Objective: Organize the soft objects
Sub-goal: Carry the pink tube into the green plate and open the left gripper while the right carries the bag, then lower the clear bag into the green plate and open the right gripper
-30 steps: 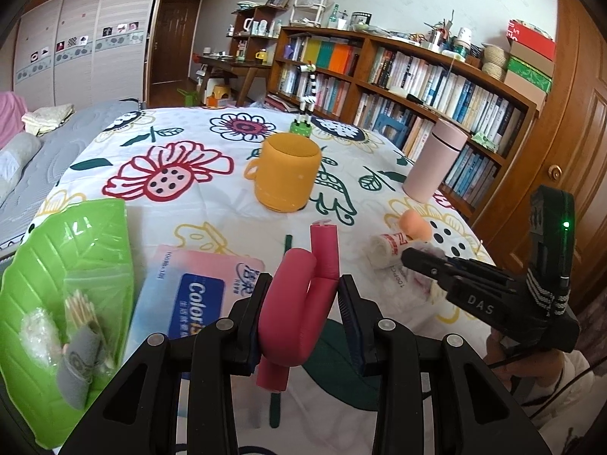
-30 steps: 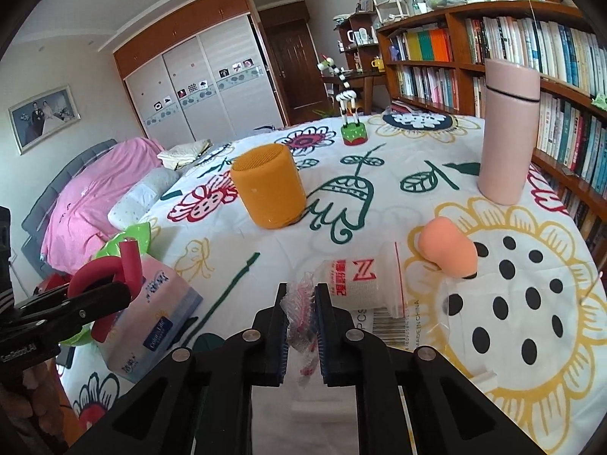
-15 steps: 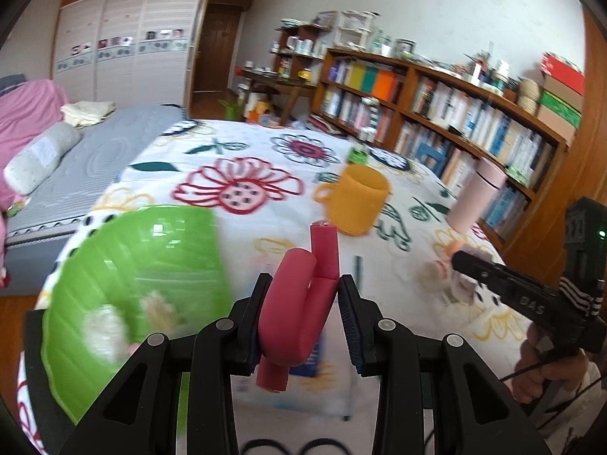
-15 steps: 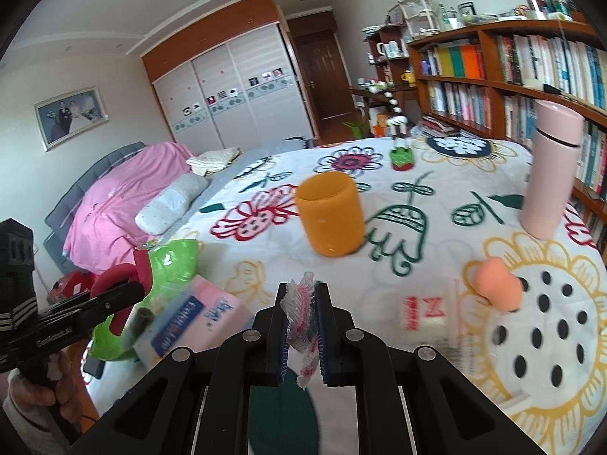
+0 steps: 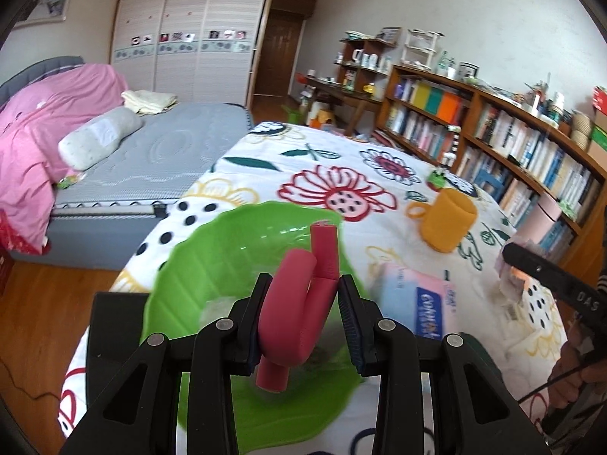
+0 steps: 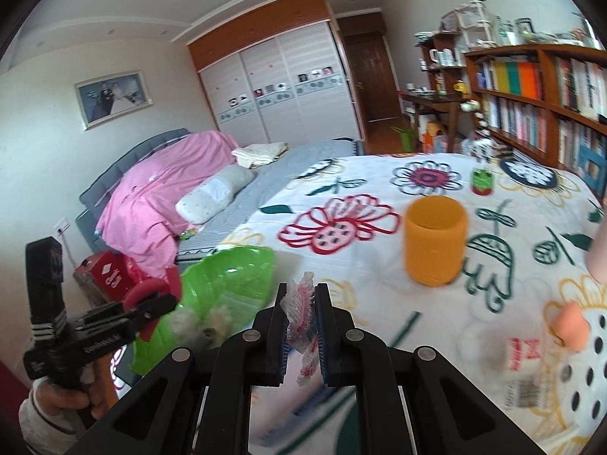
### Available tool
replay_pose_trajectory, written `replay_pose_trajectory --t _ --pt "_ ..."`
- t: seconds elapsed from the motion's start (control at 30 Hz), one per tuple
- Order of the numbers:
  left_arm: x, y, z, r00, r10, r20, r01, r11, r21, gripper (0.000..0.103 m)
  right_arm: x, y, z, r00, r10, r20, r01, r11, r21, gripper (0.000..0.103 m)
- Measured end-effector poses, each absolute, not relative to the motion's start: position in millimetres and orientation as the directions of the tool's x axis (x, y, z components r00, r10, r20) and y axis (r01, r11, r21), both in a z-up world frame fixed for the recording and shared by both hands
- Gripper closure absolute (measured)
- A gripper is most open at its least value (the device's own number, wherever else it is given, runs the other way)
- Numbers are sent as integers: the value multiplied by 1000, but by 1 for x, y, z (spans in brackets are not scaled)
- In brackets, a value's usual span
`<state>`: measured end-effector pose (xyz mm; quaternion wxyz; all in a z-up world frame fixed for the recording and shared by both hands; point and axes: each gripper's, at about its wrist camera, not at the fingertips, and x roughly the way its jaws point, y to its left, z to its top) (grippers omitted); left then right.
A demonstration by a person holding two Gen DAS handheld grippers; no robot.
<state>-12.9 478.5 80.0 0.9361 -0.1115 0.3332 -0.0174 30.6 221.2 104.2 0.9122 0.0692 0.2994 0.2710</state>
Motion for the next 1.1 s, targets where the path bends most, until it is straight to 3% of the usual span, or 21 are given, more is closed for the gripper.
replay_pose_trajectory --t 0.1,0.23,0.67,0.7,0.77,0.8,0.87,1.1 --pt "-14 491 73 769 -93 -632 -74 969 -234 62 31 237 107 659 559 -504 -484 828 285 90" --pt "-18 503 69 770 -68 -634 -109 966 -236 41 34 257 107 633 585 -506 -519 806 283 90" --pt "-22 525 68 773 -24 -635 -163 958 -234 40 49 326 96 517 652 -554 -614 734 291 89" --pt "-23 527 69 773 -21 -634 -166 958 -235 40 51 330 94 509 654 -559 -617 730 294 87" --pt "-24 529 69 775 -15 -632 -173 957 -235 39 53 338 91 494 658 -569 -628 722 290 61" --pt "-25 530 69 775 -12 -632 -176 956 -235 38 55 341 89 491 656 -574 -625 723 292 57" --pt "-26 532 69 776 -4 -631 -185 955 -234 32 55 339 87 481 669 -567 -621 716 318 56" --pt "-26 534 68 773 -1 -634 -194 952 -238 31 52 331 88 493 660 -567 -601 730 326 56"
